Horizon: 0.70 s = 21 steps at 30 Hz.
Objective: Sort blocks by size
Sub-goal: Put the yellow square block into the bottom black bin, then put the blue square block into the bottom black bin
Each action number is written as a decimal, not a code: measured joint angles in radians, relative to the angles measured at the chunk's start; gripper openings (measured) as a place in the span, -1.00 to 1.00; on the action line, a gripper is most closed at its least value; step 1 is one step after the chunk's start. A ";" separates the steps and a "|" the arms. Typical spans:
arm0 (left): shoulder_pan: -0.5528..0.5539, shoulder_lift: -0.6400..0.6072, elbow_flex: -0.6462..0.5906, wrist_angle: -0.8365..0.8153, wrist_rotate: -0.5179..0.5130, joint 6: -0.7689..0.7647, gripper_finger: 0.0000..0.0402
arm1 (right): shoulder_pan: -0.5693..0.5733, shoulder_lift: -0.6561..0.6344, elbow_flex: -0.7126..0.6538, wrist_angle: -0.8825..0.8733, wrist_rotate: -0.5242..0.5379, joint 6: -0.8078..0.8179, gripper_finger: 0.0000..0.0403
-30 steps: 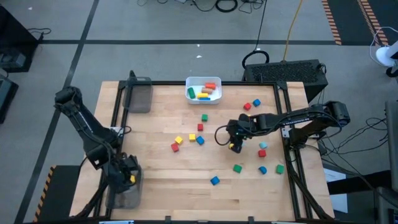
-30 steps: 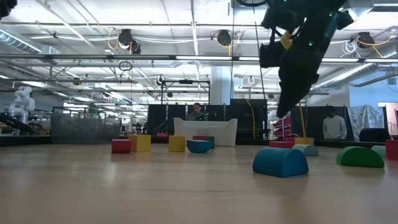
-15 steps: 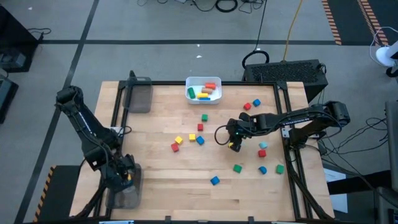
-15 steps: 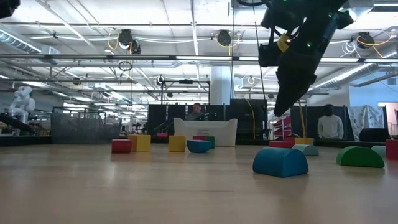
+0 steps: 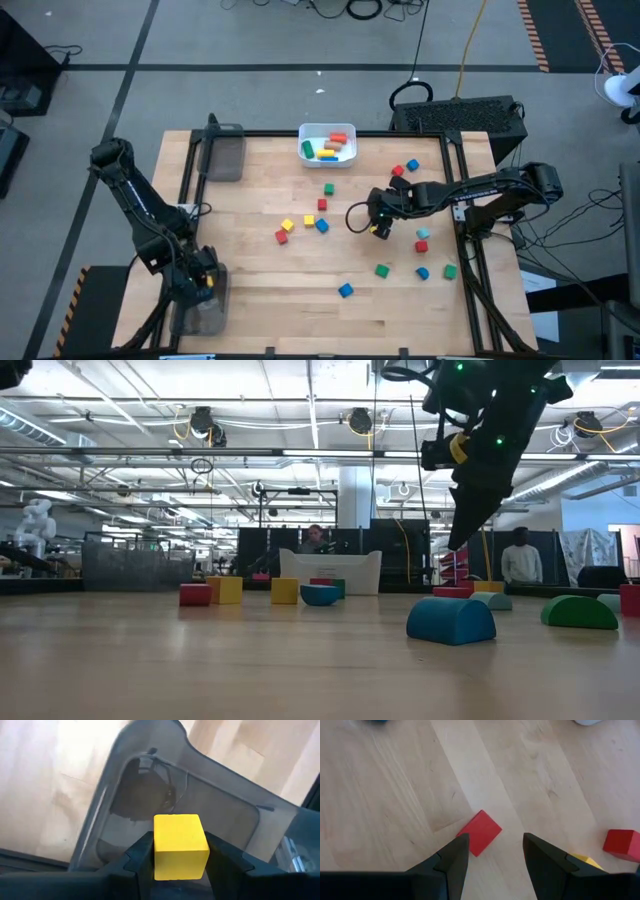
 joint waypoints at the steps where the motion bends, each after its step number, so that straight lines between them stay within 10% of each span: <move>1: 0.000 0.000 0.000 -0.006 -0.011 -0.011 -0.25 | 0.000 0.000 0.000 0.000 0.000 0.000 -0.15; 21: 0.008 0.000 0.000 -0.076 -0.044 -0.016 0.15 | -0.066 0.000 0.000 -0.100 0.179 0.017 -0.15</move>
